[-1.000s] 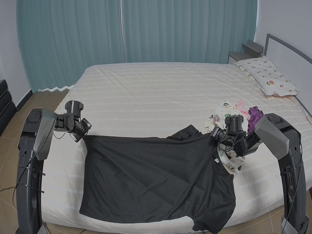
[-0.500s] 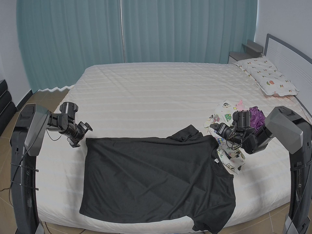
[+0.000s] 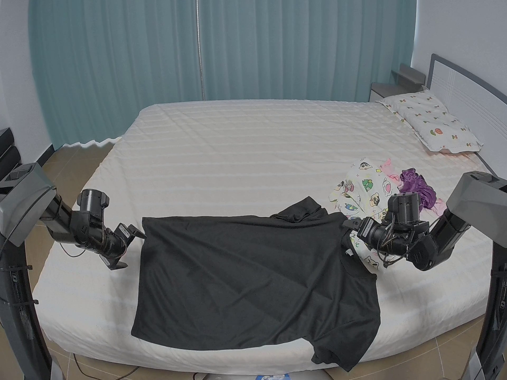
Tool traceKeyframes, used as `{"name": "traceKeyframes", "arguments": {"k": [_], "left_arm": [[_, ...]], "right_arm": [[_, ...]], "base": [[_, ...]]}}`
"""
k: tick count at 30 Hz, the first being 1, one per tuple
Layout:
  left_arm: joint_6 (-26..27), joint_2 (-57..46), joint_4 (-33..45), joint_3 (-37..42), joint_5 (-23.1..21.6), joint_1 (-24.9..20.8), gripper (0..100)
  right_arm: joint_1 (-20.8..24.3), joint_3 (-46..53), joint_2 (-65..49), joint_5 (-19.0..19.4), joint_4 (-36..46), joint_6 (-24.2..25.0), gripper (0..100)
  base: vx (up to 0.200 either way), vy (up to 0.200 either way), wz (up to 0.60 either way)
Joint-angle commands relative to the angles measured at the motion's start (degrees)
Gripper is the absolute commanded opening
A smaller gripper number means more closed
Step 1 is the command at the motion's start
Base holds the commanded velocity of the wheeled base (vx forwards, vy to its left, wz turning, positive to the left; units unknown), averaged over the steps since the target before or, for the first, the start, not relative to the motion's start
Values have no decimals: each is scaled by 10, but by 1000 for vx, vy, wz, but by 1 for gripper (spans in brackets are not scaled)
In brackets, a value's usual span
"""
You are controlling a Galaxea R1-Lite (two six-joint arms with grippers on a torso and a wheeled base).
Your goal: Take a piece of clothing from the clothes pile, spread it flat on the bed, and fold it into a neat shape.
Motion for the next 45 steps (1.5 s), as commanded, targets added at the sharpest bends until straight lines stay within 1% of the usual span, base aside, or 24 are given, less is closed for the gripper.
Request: {"name": "traceKeyframes", "arguments": {"k": [1,3,4,6,9,11,12,14,15,16,18,22,27,31,33,38,39,43,45], "left_arm": [[5,-91,-188,256,-27,-4,100],[16,-90,-248,306,-19,-19,100],[17,-90,-259,316,-18,-21,100],[38,-89,-311,363,-17,-37,100],[60,-74,-362,398,-9,-55,100],[60,-65,-375,404,3,-63,100],[60,-45,-393,409,39,-81,100],[60,-24,-409,411,89,-98,100],[60,-24,-409,411,89,-98,100],[60,-3,-426,412,122,-112,100],[60,5,-445,419,133,-118,100],[66,5,-467,448,135,-132,100],[73,17,-474,443,152,-139,100],[82,20,-473,441,157,-141,100],[88,28,-474,437,166,-144,100],[90,47,-474,425,206,-164,100],[90,49,-474,423,212,-165,0],[90,51,-471,421,220,-168,0],[90,51,-471,423,220,-168,0]], "right_arm": [[10,124,-49,0,-54,15,100],[11,144,-50,-2,-70,15,100],[12,148,-50,-2,-73,15,100],[13,165,-48,-2,-90,16,100],[14,183,-46,-2,-107,18,100],[14,187,-47,-2,-110,18,100],[15,196,-49,-2,-112,18,100],[15,207,-49,-2,-115,18,100],[15,207,-49,-2,-115,18,100],[15,216,-49,-2,-119,18,100],[15,224,-46,-2,-123,19,100],[14,236,-42,-2,-135,20,100],[14,247,-42,-2,-136,19,100],[13,258,-42,-2,-136,19,100],[12,265,-42,1,-136,18,100],[15,275,-20,6,-136,10,100],[15,275,-14,6,-136,8,100],[16,274,0,5,-136,1,100],[16,275,5,5,-136,-12,100]], "base": [[0,0,0],[0,0,0],[0,0,0],[0,0,0],[0,0,0],[0,0,0],[0,0,0],[0,0,0],[0,0,0],[0,0,0],[0,0,0],[0,0,0],[0,0,0],[0,0,0],[0,0,0],[0,0,0],[0,0,0],[0,0,0],[0,0,0]]}}
